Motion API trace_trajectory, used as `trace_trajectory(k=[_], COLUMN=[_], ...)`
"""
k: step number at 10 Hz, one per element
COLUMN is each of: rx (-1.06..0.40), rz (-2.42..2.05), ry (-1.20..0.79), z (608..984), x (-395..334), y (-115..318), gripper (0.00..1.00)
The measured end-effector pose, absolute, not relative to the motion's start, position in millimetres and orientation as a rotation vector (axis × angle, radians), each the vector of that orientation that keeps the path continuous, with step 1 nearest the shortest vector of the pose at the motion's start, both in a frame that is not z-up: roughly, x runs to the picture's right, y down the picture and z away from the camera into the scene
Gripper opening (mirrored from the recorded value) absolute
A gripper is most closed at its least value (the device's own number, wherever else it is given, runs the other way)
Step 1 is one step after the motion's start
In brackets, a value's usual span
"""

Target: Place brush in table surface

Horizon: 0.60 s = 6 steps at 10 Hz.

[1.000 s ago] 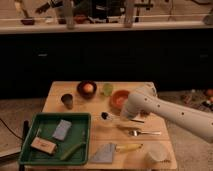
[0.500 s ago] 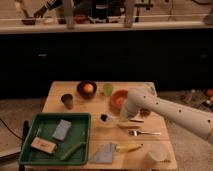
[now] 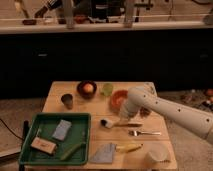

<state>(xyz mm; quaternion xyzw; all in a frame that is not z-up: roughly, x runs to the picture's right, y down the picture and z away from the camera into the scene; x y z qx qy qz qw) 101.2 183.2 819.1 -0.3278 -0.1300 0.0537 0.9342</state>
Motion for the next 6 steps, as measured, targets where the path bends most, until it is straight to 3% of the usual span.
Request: trace_trajectory(k=[3,6], rx=[-0.663,-0.601], rz=[0.106,0.111], ry=[-0.271,-0.247], z=[817,803], x=[103,120], y=[182,153], gripper=[0.80,0.80])
